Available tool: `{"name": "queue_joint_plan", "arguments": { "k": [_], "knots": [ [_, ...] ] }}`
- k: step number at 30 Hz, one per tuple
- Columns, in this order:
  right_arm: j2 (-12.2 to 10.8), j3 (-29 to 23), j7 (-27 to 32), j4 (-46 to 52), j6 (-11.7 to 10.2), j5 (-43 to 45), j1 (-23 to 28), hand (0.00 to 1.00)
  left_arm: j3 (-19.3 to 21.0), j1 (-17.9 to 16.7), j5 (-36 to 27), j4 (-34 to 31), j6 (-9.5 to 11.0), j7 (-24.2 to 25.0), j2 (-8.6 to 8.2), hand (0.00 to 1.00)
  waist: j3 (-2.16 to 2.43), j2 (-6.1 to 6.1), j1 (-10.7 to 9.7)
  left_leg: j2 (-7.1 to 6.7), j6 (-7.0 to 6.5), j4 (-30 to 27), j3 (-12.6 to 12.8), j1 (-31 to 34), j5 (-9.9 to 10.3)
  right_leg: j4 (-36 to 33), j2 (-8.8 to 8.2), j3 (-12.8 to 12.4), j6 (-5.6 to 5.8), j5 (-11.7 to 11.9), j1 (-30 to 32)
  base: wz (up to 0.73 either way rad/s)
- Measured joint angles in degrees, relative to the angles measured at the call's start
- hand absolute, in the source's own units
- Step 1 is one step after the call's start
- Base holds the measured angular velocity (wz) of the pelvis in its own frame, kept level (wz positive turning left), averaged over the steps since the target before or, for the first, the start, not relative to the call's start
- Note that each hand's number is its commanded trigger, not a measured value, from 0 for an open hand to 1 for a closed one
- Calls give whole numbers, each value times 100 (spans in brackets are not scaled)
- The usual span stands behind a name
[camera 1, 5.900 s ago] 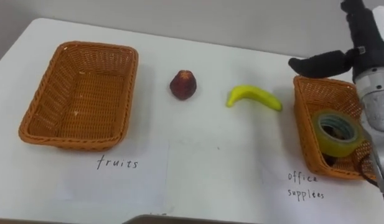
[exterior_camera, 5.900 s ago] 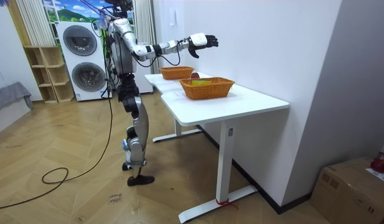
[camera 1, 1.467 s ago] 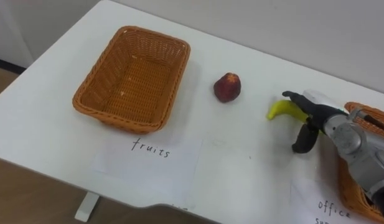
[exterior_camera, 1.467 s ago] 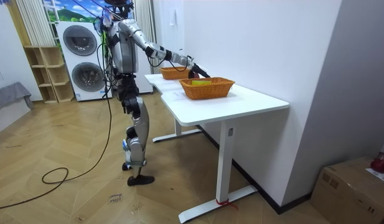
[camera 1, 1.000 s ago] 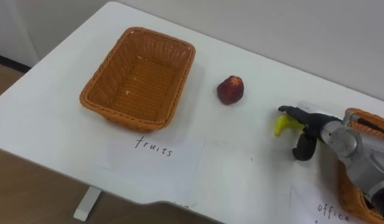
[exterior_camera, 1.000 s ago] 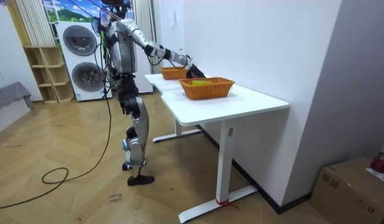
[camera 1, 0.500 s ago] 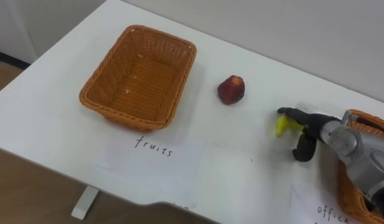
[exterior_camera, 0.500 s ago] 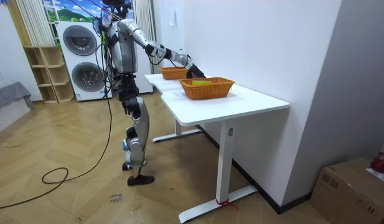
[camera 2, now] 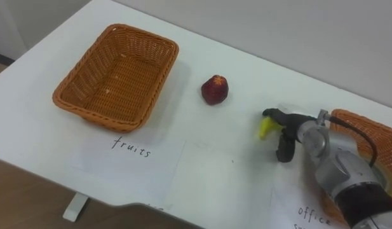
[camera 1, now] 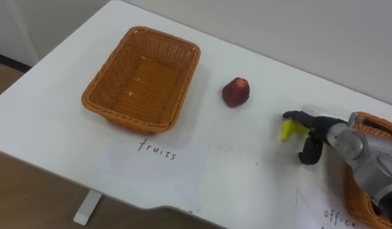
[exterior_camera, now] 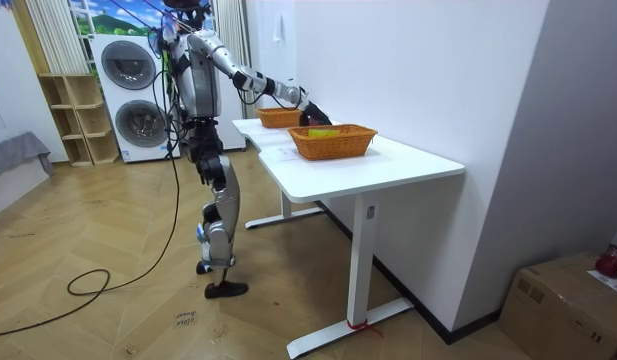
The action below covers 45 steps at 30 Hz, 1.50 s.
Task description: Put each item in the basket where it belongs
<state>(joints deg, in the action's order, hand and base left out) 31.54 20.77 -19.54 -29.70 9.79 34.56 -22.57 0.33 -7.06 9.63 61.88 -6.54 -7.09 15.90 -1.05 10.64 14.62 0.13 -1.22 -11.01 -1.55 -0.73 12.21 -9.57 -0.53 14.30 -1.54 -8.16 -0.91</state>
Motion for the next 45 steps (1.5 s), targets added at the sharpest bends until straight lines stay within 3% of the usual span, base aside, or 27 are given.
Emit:
{"name": "queue_joint_plan", "arguments": {
  "k": [8,34,45],
  "knots": [
    [-8,-74,135,54,-99,-6,-3,100,1,7,1,2,66,51,1,0,-17,-70,10,1,0,12,-6,-8,0,4,2,3,0,0,-8,0],
    [-25,-11,63,251,-167,-193,33,100,44,50,0,274,76,19,0,0,13,-29,-32,2,0,19,16,-45,-1,-5,1,-15,0,0,-18,0],
    [-27,-238,-131,1293,-296,-317,81,100,222,7,1,222,73,22,-24,0,30,-104,-246,13,-1,-35,-14,-10,-2,-1,-41,-12,1,0,-20,1]
  ]
}}
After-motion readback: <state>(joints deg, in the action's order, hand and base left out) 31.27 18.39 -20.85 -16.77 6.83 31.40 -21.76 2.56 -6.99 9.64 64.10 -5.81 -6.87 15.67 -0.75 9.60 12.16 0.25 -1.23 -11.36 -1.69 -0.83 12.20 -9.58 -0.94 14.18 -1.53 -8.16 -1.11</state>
